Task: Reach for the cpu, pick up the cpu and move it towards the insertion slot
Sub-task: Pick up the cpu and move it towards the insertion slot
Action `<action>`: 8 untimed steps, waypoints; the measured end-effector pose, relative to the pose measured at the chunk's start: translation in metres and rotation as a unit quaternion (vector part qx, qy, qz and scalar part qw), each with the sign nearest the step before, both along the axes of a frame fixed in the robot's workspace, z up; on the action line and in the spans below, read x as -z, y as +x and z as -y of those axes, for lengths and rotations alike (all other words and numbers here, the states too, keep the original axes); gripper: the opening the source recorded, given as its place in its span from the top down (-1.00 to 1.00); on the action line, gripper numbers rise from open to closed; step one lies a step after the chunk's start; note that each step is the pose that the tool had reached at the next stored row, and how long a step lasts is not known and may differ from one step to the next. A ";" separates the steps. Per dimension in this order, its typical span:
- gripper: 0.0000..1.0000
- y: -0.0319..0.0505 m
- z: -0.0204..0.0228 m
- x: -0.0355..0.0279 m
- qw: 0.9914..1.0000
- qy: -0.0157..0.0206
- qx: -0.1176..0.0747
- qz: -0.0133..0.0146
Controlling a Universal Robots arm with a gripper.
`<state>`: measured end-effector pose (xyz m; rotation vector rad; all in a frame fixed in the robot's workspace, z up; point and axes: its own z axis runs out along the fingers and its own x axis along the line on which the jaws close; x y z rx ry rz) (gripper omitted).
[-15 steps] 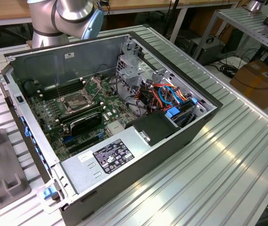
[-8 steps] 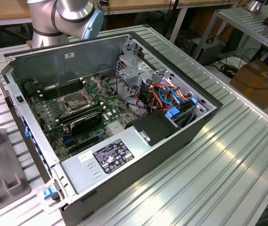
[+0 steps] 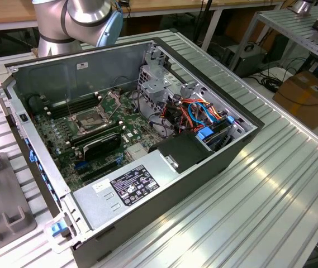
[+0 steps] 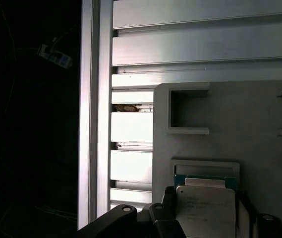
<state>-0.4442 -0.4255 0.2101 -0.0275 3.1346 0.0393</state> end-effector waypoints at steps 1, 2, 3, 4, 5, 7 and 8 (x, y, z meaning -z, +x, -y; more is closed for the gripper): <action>-0.09 0.0000 0.0000 -0.0002 1.000 0.000 0.000 0.000; -0.09 0.0000 0.0000 -0.0004 1.000 0.000 0.000 0.000; -0.09 0.0000 0.0000 -0.0007 1.000 0.000 0.000 0.000; -0.09 0.0000 0.0001 -0.0011 1.000 0.000 0.000 0.000; -0.09 0.0000 0.0001 -0.0017 1.000 0.000 0.000 0.000; -0.09 0.0000 0.0000 -0.0033 1.000 0.000 0.000 0.000; -0.09 0.0000 0.0000 -0.0043 1.000 0.000 0.000 0.000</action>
